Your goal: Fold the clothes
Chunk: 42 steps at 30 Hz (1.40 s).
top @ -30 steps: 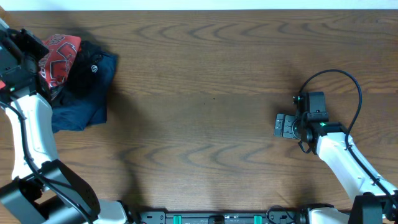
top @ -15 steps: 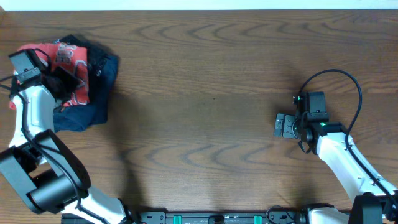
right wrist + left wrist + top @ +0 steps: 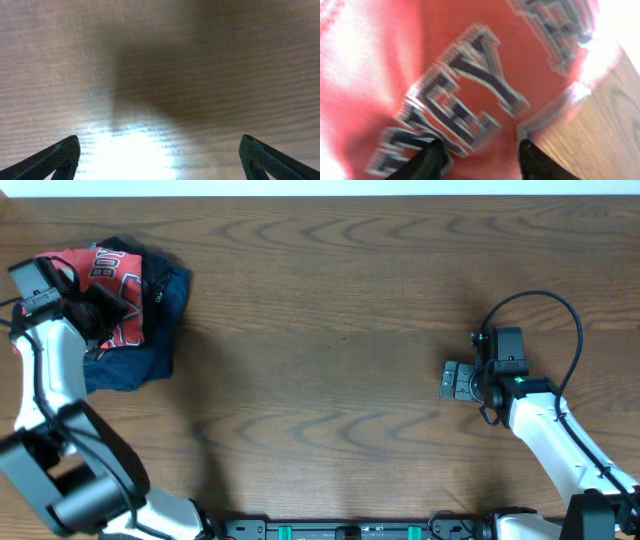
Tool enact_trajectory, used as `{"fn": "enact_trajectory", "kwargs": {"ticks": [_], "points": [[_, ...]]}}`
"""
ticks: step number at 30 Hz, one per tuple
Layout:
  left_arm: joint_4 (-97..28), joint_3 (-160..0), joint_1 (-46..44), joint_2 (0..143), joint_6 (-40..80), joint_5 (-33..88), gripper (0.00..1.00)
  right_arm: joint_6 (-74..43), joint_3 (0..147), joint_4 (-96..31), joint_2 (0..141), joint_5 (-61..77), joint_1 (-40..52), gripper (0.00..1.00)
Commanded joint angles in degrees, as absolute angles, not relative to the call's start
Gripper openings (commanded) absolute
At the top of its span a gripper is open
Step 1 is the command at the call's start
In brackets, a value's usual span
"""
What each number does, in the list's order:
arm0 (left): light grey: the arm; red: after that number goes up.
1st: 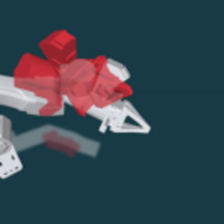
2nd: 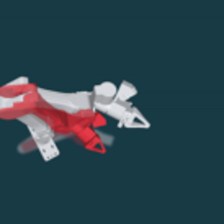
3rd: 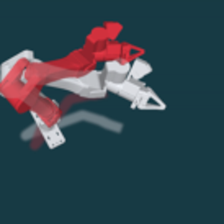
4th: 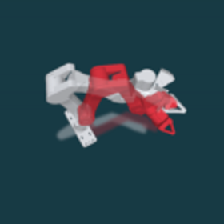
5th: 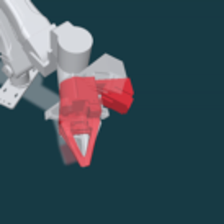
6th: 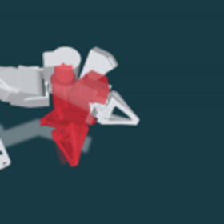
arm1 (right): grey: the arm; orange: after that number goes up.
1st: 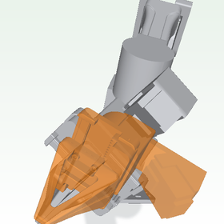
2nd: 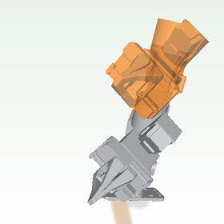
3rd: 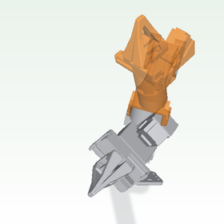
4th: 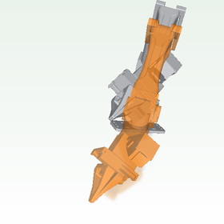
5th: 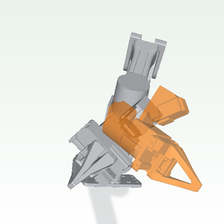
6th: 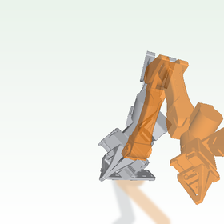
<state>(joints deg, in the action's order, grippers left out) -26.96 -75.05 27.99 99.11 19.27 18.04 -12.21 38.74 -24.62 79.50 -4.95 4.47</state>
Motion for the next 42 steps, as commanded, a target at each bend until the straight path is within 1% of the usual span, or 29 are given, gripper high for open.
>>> {"fn": "enact_trajectory", "kwargs": {"ticks": [1,4,5,9,13,17,22,25,27,32,33,34,38,42], "points": [[-26.65,-74.91,24.86,90.83,16.51,20.60,0.67,-13.06,38.68,-22.83,79.81,-4.58,3.55,0.99],[-25.91,-74.91,20.43,86.37,15.79,21.50,0.92,-13.04,39.07,-19.79,79.70,-1.85,3.55,0.99],[-25.74,-74.91,18.31,85.08,14.68,21.43,0.98,-13.04,39.51,-18.68,79.70,-0.69,3.55,0.99],[-26.74,-74.91,10.09,82.17,9.19,20.23,0.98,-12.34,42.37,-13.76,79.70,3.75,3.55,0.99],[-33.41,-74.91,3.90,80.73,8.32,17.28,0.98,-10.13,48.56,-15.07,79.59,4.29,3.25,0.99],[-43.86,-74.91,2.44,79.35,7.55,17.32,0.98,-9.82,55.37,-20.97,77.67,3.73,1.87,0.99],[-55.90,-74.89,2.42,76.05,7.46,17.15,0.99,-11.33,57.60,-24.29,70.32,3.42,-0.93,0.99],[-59.44,-74.30,1.89,72.36,7.07,13.80,0.90,-13.08,57.56,-29.12,64.84,1.08,-2.15,0.99],[-58.89,-72.58,1.04,68.07,7.07,10.24,0.88,-13.74,56.84,-32.23,60.58,-1.23,-2.46,0.99],[-50.26,-63.96,-2.42,51.77,7.35,6.46,0.88,-14.63,50.13,-32.97,47.33,-3.79,-2.39,0.99],[-48.53,-62.08,-2.79,48.42,7.40,6.33,0.88,-15.33,48.23,-32.97,44.14,-4.86,-2.39,0.99],[-46.65,-60.01,-2.98,44.88,7.31,6.33,0.98,-16.36,46.33,-32.97,40.97,-6.13,-2.39,0.99],[-41.17,-55.88,-2.94,35.81,7.33,6.37,0.98,-17.98,40.71,-33.06,31.64,-10.50,-2.39,0.99],[-41.71,-55.72,-2.94,31.22,7.33,6.37,0.98,-17.98,37.87,-35.00,27.09,-11.14,-2.39,0.99]]}}
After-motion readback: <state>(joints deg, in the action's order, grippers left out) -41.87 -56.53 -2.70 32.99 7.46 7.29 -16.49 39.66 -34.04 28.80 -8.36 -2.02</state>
